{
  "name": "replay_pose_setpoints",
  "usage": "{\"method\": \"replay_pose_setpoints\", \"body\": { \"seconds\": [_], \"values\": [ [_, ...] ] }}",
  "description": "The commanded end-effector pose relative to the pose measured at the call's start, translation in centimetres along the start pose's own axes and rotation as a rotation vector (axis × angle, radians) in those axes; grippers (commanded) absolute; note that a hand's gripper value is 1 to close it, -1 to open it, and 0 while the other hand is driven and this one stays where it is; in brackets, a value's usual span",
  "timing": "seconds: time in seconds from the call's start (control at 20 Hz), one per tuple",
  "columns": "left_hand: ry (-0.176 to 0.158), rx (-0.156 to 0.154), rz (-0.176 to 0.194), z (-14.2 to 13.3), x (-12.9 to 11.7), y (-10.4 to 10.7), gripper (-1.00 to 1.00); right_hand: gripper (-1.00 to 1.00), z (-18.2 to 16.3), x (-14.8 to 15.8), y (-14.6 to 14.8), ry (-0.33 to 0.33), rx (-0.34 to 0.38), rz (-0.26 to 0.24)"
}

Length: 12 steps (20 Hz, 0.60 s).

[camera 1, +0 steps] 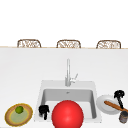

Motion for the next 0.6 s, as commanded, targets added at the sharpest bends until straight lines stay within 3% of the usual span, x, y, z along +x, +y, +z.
{"method": "replay_pose_setpoints", "body": {
  "seconds": [0.0,0.25,0.35,0.45,0.55],
  "values": [
    [0.000,0.000,0.000,0.0,0.0,0.0,0.00,-1.00,-0.4,0.5,1.1,-0.005,-0.008,-0.131],
    [0.000,0.000,0.000,0.0,0.0,0.0,0.00,-1.00,-1.1,2.2,1.7,-0.053,-0.021,-0.102],
    [0.000,0.000,0.000,0.0,0.0,0.0,0.00,-1.00,-1.6,2.3,0.8,-0.024,-0.020,-0.095],
    [0.000,0.000,0.000,0.0,0.0,0.0,0.00,-1.00,-3.0,2.6,0.9,-0.025,0.025,-0.103],
    [0.000,0.000,0.000,0.0,0.0,0.0,0.00,-1.00,-3.8,2.6,1.5,-0.046,0.038,-0.142]
  ]
}}
